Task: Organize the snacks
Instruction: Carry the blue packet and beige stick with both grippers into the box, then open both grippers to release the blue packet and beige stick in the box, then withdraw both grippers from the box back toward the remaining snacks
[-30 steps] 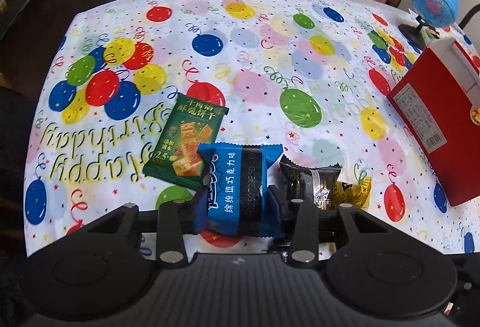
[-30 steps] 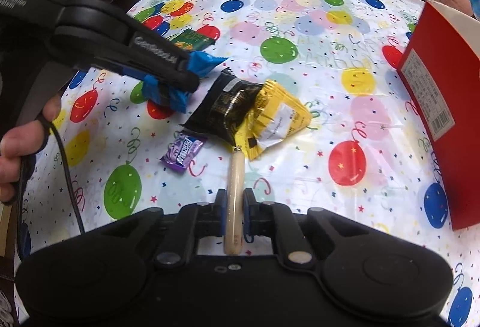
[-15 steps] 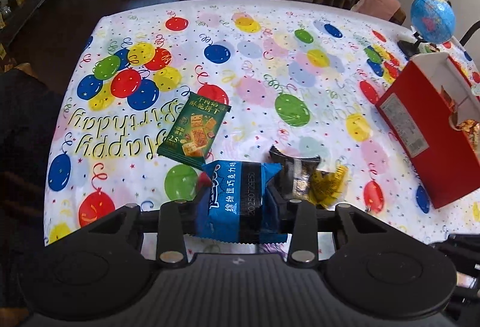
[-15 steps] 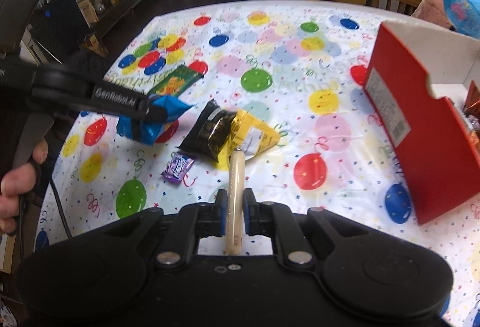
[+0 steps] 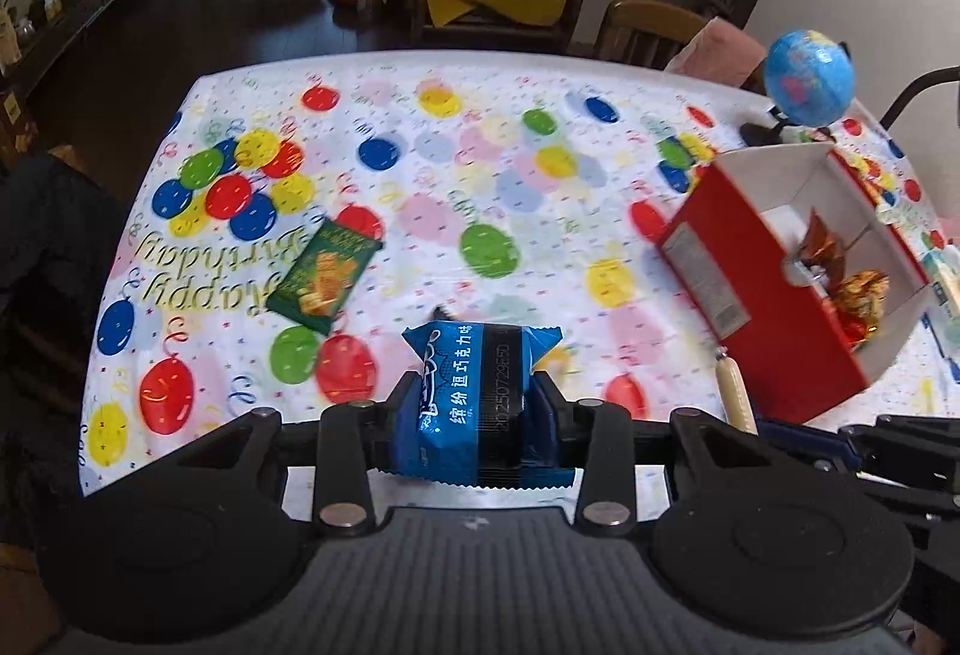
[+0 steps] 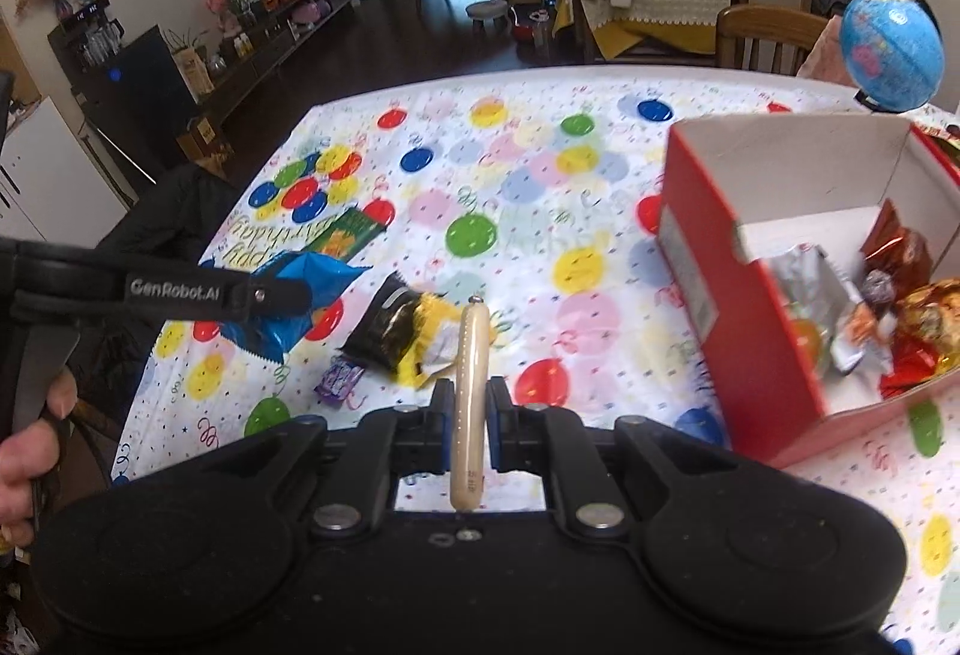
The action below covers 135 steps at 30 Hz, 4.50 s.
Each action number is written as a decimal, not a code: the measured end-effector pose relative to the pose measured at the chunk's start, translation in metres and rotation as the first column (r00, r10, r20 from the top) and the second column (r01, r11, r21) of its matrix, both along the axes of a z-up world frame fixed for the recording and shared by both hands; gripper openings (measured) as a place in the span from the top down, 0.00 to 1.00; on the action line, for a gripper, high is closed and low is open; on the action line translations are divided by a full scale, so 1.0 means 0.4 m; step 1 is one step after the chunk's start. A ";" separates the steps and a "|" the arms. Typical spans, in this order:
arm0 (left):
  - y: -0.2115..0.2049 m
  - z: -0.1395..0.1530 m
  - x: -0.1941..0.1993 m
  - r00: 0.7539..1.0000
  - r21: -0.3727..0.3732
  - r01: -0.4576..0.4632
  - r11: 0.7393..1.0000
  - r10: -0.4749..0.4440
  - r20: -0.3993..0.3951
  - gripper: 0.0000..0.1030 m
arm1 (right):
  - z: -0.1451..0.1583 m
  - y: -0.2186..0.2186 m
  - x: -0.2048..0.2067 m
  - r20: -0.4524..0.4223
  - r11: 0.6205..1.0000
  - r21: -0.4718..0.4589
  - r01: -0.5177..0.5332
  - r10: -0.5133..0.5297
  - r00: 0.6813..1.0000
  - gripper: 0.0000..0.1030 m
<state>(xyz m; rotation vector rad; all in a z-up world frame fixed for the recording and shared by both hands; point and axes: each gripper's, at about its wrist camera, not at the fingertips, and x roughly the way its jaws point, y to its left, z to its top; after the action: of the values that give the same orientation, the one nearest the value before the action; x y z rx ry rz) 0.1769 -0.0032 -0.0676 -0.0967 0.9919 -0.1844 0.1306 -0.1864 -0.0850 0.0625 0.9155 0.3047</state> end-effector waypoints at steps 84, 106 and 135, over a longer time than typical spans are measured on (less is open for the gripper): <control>-0.771 -0.026 0.137 0.984 0.124 0.180 0.976 -0.177 -0.029 0.46 | 0.005 -0.717 0.168 0.072 0.979 -0.050 0.196 -0.192 0.979 0.72; -0.578 0.088 0.053 0.992 0.058 0.083 0.995 -0.087 0.086 0.36 | 0.116 -0.587 0.085 0.201 0.991 -0.002 0.133 -0.130 0.971 0.32; -0.134 0.109 -0.018 0.985 0.041 -0.076 0.996 0.069 0.160 0.21 | 0.119 -0.207 0.040 0.244 0.999 0.041 -0.005 -0.005 0.970 0.00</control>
<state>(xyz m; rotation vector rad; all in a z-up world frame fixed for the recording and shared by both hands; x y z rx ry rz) 0.1698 -0.0567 -0.0239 -0.0742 0.8322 -0.1007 0.1465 -0.2691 -0.0373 0.0619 0.6648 0.3235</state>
